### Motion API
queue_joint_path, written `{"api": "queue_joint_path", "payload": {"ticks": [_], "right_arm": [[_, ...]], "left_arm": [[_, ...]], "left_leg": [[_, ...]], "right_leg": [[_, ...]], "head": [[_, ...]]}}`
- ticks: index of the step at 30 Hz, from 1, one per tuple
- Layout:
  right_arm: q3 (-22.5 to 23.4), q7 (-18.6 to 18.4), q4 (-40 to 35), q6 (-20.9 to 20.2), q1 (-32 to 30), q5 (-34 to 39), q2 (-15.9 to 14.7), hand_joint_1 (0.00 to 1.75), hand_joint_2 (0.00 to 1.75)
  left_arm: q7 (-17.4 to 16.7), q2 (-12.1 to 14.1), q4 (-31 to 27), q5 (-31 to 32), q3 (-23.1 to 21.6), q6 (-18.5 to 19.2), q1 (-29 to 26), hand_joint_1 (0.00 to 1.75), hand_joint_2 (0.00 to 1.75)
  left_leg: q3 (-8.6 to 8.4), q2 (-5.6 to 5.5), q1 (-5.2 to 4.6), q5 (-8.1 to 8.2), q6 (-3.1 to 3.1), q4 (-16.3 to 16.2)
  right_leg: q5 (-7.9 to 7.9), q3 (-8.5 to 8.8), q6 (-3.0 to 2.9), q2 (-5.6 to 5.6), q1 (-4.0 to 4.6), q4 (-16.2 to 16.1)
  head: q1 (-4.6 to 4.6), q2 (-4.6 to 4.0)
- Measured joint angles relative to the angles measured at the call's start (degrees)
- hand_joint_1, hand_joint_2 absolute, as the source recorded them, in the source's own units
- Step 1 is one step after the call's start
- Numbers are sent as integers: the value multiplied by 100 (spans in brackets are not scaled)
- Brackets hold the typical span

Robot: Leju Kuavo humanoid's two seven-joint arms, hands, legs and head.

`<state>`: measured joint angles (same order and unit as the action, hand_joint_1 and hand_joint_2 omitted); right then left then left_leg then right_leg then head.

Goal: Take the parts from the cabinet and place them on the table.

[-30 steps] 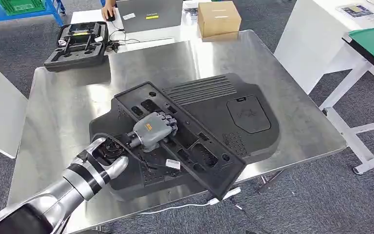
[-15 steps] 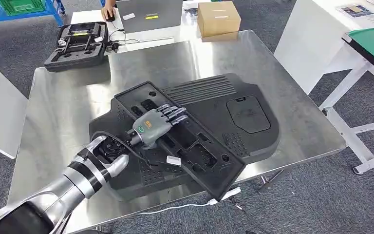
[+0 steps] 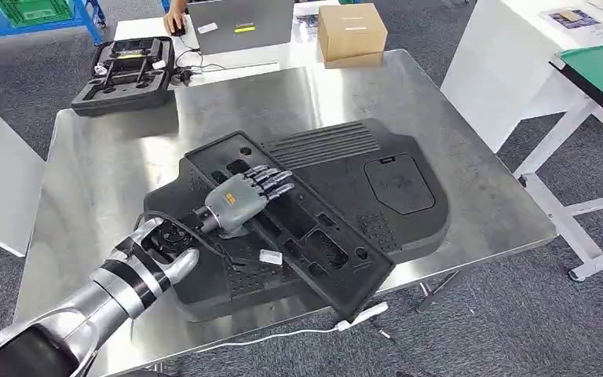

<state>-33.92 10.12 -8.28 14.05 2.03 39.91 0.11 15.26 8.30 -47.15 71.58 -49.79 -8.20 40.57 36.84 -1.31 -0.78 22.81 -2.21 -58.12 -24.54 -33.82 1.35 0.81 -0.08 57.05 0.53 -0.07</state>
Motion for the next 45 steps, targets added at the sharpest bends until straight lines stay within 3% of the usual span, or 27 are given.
{"api": "queue_joint_path", "payload": {"ticks": [5, 24, 31, 37, 45], "right_arm": [[-39, 7, 0, -24, 0, 17, -20, 0, 0], [-94, 24, 2, -31, 3, 98, -61, 0, 0], [-138, 24, 2, -9, 1, 159, -63, 0, 0], [-162, 24, 9, 31, -6, 267, -63, 0, 0], [-205, 24, 11, 48, -3, 313, -63, 0, 0]], "left_arm": [[-4, 193, 147, 48, 68, 13, 119, 0, 175], [-148, 269, 806, 107, 286, -107, 248, 0, 175], [-337, 278, 966, 50, 571, -273, 242, 0, 175], [-741, 315, 995, 138, 1074, -538, 209, 0, 175], [-791, 368, 990, 265, 1657, -575, 153, 0, 175]], "left_leg": [[-3, 0, 3, -6, 2, 0], [-35, 0, 1, -1, 5, 3], [-37, 1, 11, -17, 28, 6], [-26, 10, 18, -29, 36, 6], [-5, 6, 25, -32, 40, 5]], "right_leg": [[10, 0, -15, 0, 2, 0], [10, 32, -18, -1, 2, -1], [24, 29, -41, 0, 15, -1], [38, 12, -61, 4, 24, 0], [34, -2, -57, 2, 22, 0]], "head": [[2, 0], [2, 0], [2, 0], [4, 0], [2, 0]]}}
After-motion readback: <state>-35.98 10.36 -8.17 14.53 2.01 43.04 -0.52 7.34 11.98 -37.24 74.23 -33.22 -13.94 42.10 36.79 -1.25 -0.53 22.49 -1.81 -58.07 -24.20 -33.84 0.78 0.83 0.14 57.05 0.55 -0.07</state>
